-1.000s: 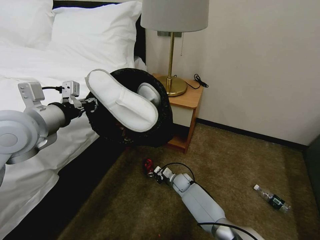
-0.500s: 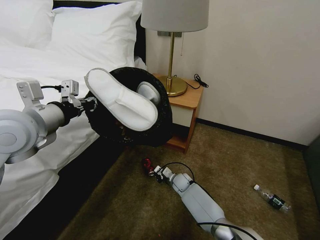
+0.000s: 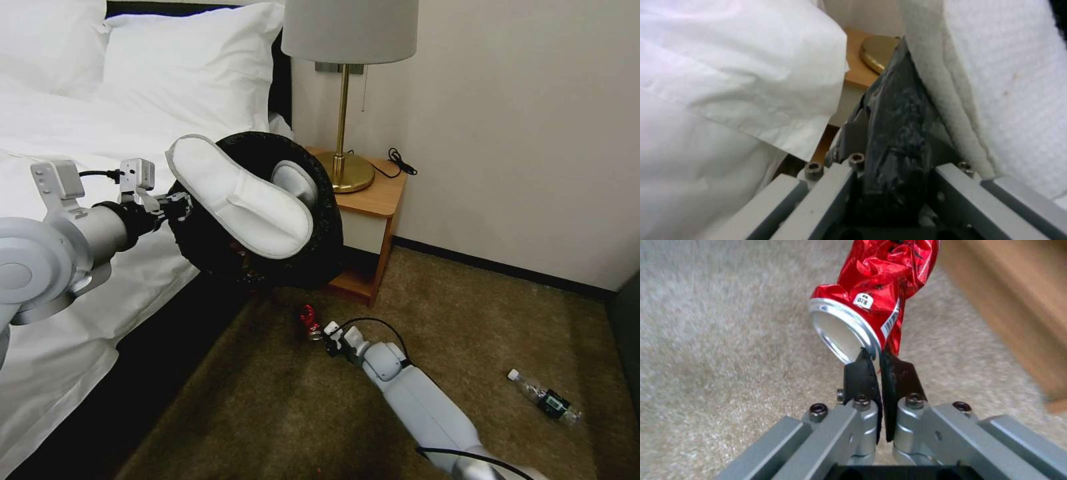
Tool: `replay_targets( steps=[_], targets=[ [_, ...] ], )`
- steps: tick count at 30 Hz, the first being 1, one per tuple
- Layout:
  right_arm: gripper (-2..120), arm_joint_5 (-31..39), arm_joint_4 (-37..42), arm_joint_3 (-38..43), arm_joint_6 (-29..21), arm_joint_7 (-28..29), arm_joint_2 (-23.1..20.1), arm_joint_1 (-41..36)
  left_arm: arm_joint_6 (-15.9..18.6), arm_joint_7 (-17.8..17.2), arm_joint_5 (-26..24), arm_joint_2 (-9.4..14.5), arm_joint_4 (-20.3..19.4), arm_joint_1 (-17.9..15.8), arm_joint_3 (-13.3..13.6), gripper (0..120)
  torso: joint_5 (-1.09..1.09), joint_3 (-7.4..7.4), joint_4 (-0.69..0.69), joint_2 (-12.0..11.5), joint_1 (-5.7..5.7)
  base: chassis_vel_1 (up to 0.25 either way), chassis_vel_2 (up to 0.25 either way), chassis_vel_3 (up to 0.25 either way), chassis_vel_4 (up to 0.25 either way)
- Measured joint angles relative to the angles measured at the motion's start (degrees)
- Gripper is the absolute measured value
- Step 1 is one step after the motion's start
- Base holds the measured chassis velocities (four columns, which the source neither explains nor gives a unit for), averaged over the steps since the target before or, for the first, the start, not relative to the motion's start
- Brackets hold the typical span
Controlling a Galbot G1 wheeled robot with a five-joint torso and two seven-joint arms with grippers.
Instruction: Pick up the trash bin, then pick up the garbage on the floor and place it into the trash bin.
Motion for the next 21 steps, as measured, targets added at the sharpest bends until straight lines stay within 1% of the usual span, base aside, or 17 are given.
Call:
replay_targets(
  steps=[1,3,4,5,6,7,9,10,12,13,14,16,17,18,20,21],
  targets=[
    [0,0.0,0.0,0.0,0.0,0.0,0.0,0.0,0.0,0.0,0.0,0.0,0.0,0.0,0.0,2,0.0,0.0,0.0,0.0,0.0,0.0,0.0,0.0,0.0],
    [0,1.5,3.4,0.7,-0.6,0.2,-1.9,-1.3,0.2,-0.3,0.2,-0.2,0.0,0.3,-0.3,2,0.01,-0.01,0.02,0.0,0.0,0.0,0.0,0.0,0.0],
    [0,1.5,3.4,0.7,-0.6,0.2,-1.9,-1.3,0.2,-0.3,0.2,-0.2,0.0,0.3,-0.3,2,0.01,-0.01,0.02,0.0,0.0,0.0,0.0,0.0,0.0],
    [0,1.7,5.3,1.3,-0.6,0.2,-3.1,-2.1,0.3,-0.6,0.4,-0.4,0.1,0.4,-0.5,2,0.01,0.0,0.02,0.0,0.0,0.0,0.0,0.0,0.0],
    [0,1.7,5.3,1.3,-0.6,0.2,-3.1,-2.1,0.3,-0.6,0.4,-0.4,0.1,0.4,-0.5,2,0.01,0.0,0.02,0.0,0.0,0.0,0.0,0.0,0.0],
    [0,2.0,6.9,1.9,-0.7,0.0,-4.1,-2.7,0.4,-0.9,0.6,-0.6,0.2,0.5,-0.5,2,0.0,0.0,0.01,0.0,0.0,0.0,0.0,0.0,0.0],
    [0,3.5,11.3,3.0,-1.5,-0.3,-7.5,-4.0,0.7,-2.0,0.9,-0.9,0.2,0.5,-0.2,2,0.01,0.0,0.02,0.0,0.0,0.0,0.0,0.0,0.0],
    [0,3.5,11.3,3.0,-1.5,-0.3,-7.5,-4.0,0.7,-2.0,0.9,-0.9,0.2,0.5,-0.2,2,0.01,0.0,0.02,0.0,0.0,0.0,0.0,0.0,0.0],
    [0,5.0,13.9,3.2,-2.3,-0.5,-10.9,-4.9,0.8,-2.3,1.0,-1.0,0.3,0.3,0.2,2,0.02,0.0,0.03,0.0,0.0,0.0,0.0,0.0,0.0],
    [0,5.0,13.9,3.2,-2.3,-0.5,-10.9,-4.9,0.8,-2.3,1.0,-1.0,0.3,0.3,0.2,2,0.02,0.0,0.03,0.0,0.0,0.0,0.0,0.0,0.0],
    [0,5.7,15.7,3.6,-2.6,-0.5,-14.0,-5.9,0.9,-2.5,1.0,-1.0,0.3,0.0,0.4,2,0.0,0.0,0.0,0.0,0.0,0.0,0.0,0.0,0.0],
    [0,7.2,18.7,4.2,-3.3,-0.4,-18.1,-7.4,1.1,-2.6,0.8,-1.0,0.2,-0.2,0.5,2,0.02,0.0,-0.02,0.0,0.0,0.0,0.0,0.0,0.0],
    [0,7.2,18.7,4.2,-3.3,-0.4,-18.1,-7.4,1.1,-2.6,0.8,-1.0,0.2,-0.2,0.5,2,0.02,0.0,-0.02,0.0,0.0,0.0,0.0,0.0,0.0],
    [0,8.2,20.4,4.5,-3.6,-0.3,-19.7,-8.1,1.3,-2.8,0.7,-1.0,0.1,-0.2,0.5,2,0.01,0.0,-0.02,0.0,0.0,0.0,0.0,0.0,0.0],
    [0,8.8,21.4,4.7,-3.7,-0.2,-20.5,-8.4,1.5,-3.2,0.6,-1.0,0.0,-0.1,0.6,2,0.01,0.0,-0.02,0.0,0.0,0.0,0.0,0.0,0.0],
    [0,9.6,23.1,5.2,-3.9,-0.1,-21.8,-9.0,1.8,-4.2,0.6,-1.1,-0.1,0.2,0.8,2,0.01,-0.01,0.02,0.0,0.0,0.0,0.0,0.0,0.0]
  ],
)
